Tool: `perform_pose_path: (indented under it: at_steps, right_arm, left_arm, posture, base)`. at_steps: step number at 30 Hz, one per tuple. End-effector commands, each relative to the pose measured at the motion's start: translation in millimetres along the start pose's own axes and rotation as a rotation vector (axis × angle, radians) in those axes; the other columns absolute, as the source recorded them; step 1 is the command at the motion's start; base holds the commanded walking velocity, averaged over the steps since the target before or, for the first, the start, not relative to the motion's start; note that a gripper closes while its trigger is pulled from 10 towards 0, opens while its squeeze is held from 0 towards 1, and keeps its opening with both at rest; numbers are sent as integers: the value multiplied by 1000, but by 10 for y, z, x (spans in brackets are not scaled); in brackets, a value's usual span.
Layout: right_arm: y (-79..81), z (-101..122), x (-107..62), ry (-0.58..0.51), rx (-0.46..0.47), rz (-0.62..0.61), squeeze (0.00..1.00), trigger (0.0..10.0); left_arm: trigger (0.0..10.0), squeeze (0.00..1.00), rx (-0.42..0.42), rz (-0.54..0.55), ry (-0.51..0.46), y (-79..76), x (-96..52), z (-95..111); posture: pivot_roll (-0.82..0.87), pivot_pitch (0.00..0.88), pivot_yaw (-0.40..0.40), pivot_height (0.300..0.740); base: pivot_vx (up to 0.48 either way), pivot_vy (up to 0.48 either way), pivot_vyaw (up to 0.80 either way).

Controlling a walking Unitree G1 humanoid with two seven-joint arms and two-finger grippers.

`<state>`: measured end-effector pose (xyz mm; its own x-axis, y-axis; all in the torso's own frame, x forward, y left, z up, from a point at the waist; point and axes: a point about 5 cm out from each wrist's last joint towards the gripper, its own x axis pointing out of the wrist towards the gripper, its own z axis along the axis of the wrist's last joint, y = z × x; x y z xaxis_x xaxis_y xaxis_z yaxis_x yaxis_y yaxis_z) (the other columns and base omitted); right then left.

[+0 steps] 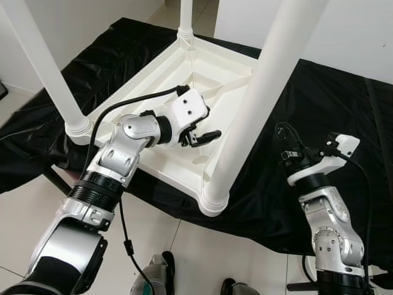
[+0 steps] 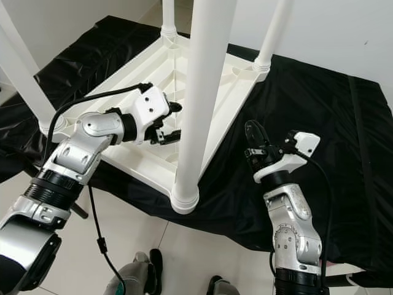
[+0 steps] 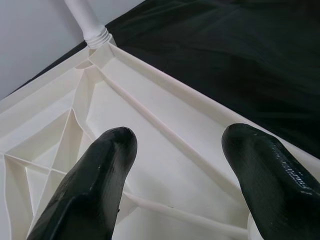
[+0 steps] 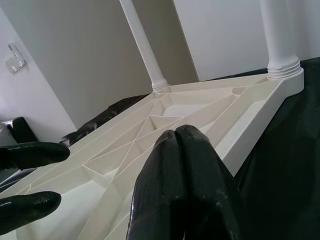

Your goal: Building children table

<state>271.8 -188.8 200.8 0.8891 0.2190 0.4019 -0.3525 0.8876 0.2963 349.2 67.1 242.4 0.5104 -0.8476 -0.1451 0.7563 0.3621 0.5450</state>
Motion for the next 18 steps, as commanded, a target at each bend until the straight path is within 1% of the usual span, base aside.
perform_pose_path:
  at_steps: [1, 18]
  right_arm:
    - [-10, -15, -2, 3, 12, 1, 0, 10000]
    - [0, -6, -2, 2, 10, 3, 0, 10000]
  left_arm:
    - [10000, 0, -3, 84, 18, 55, 3, -12]
    - [10000, 0, -1, 81, 21, 56, 9, -12]
  posture:
    - [120, 183, 4, 740]
    - [121, 193, 4, 740]
  base:
    - [0, 0, 0]
    - [0, 0, 0]
